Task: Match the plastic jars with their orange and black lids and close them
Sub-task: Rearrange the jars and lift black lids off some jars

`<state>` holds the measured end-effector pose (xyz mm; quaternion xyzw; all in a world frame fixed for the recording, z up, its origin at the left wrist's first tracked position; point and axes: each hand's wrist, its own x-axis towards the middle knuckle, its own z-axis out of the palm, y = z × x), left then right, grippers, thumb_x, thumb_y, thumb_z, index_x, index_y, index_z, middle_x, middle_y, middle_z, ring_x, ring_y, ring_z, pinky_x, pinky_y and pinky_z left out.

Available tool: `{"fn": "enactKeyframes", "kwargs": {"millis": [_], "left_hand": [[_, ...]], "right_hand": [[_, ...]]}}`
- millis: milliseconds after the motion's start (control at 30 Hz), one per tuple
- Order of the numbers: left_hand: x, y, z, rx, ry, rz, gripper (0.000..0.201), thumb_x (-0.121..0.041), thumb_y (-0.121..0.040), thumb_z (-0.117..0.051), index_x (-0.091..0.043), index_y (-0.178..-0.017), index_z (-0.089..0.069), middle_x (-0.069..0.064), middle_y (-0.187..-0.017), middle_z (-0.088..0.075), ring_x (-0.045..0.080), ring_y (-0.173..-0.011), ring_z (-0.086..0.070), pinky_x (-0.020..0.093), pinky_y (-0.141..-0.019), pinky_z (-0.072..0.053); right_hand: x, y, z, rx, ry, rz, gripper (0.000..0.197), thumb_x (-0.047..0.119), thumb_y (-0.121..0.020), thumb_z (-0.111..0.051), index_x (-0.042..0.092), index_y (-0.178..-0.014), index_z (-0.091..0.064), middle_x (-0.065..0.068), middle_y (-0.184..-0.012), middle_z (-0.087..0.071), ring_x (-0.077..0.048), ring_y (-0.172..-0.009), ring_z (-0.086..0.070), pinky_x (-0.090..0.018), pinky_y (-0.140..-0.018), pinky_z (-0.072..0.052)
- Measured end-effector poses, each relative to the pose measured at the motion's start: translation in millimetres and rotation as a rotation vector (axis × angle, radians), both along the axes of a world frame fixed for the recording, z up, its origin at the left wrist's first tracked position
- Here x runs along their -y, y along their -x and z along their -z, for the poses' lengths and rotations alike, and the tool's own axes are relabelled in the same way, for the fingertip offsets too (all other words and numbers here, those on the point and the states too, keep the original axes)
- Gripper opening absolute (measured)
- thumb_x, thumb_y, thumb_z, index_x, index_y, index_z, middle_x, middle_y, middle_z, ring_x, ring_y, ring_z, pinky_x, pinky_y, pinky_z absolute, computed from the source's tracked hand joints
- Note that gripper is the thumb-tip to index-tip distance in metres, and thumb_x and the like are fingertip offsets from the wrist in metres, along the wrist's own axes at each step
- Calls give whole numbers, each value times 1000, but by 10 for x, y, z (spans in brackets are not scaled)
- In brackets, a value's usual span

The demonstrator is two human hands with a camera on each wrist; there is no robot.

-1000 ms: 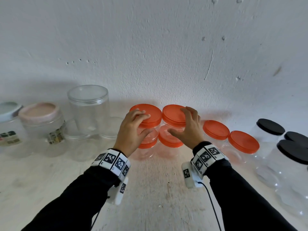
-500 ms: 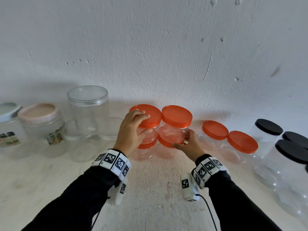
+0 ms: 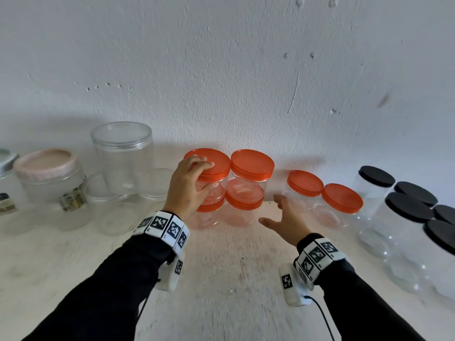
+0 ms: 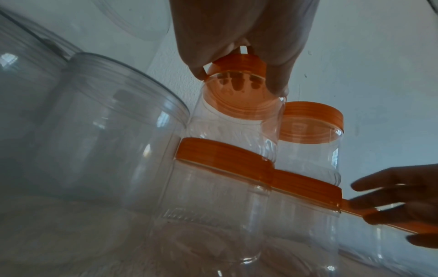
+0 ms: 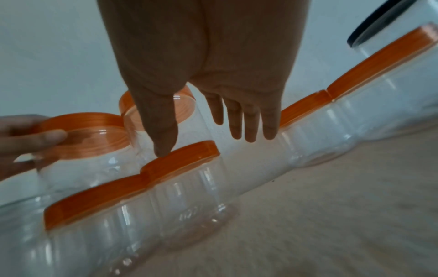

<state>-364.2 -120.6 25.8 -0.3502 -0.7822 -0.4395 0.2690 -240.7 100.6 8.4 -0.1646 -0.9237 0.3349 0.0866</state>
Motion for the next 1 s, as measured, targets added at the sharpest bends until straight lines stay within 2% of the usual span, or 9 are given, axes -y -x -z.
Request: {"fn": "enactKeyframes", "kwargs": {"millis": [167,333,433,500,600,700,800,900,1000], "left_hand": [[9,-8,-17,-5,38,-15,43,-24,-76,-71,-5,-114,-62,11,-118,-56,23,-121,-42,28,-101,-29],[-16,-57,-62,-8,90,-75,43,-14,-76,-73,-4,-116,-61,11,-121,-56,28,-125,-42,31,-101,-31],[-22,-84,-99,-9,153,-130,42,-15,-76,-73,-5,-116,-61,10,-123,-57,29,-128,-42,47,-106,-33],[-42,-122,-124,18,196,-194,42,-16,-78,-72,-8,-117,-60,8,-127,-55,27,-131,-39,56,-108,-26],[-96,-212,-130,29,239,-284,42,-14,-80,-69,-9,-120,-58,6,-131,-53,24,-134,-35,54,-110,-13],[-163,-291,-140,6,266,-355,42,-10,-80,-68,-6,-121,-58,8,-132,-52,26,-134,-35,52,-111,-8],[-196,-332,-156,28,271,-382,43,-7,-80,-67,-5,-122,-56,9,-133,-51,27,-134,-35,50,-112,-10],[-221,-361,-178,70,249,-367,43,-6,-82,-65,-5,-124,-55,8,-135,-49,25,-134,-34,45,-112,-17],[-230,-365,-182,100,207,-349,43,-7,-83,-65,-6,-125,-54,6,-136,-47,21,-135,-32,34,-107,-27]], "right_hand": [[-178,-273,48,88,-219,-78,55,30,-86,-64,12,-133,-42,-4,-138,-42,-19,-126,-40,-28,-102,-33],[-519,-247,-28,21,-354,-39,44,25,-87,-63,10,-126,-51,-5,-134,-45,-22,-124,-39,-31,-102,-32],[-760,-155,-125,-19,-442,21,47,23,-86,-64,10,-129,-49,-6,-138,-41,-26,-128,-34,-36,-103,-32],[-918,-76,-174,-8,-470,33,52,23,-86,-64,11,-133,-45,-7,-143,-35,-28,-132,-29,-39,-104,-32],[-1126,50,-192,18,-500,6,58,25,-85,-65,13,-136,-41,-8,-149,-27,-27,-137,-24,-43,-105,-34],[-1288,159,-187,36,-529,-44,59,24,-87,-63,12,-138,-38,-10,-151,-24,-28,-139,-21,-42,-110,-27],[-1374,267,-171,56,-576,-84,55,23,-89,-59,10,-138,-38,-12,-148,-31,-29,-137,-26,-37,-112,-20],[-1385,348,-125,7,-546,-86,43,13,-89,-57,8,-130,-49,-13,-135,-45,-31,-126,-38,-36,-102,-31],[-1328,371,-83,-30,-500,-99,36,6,-88,-55,6,-124,-55,-12,-130,-45,-31,-120,-41,-37,-89,-40]]}}
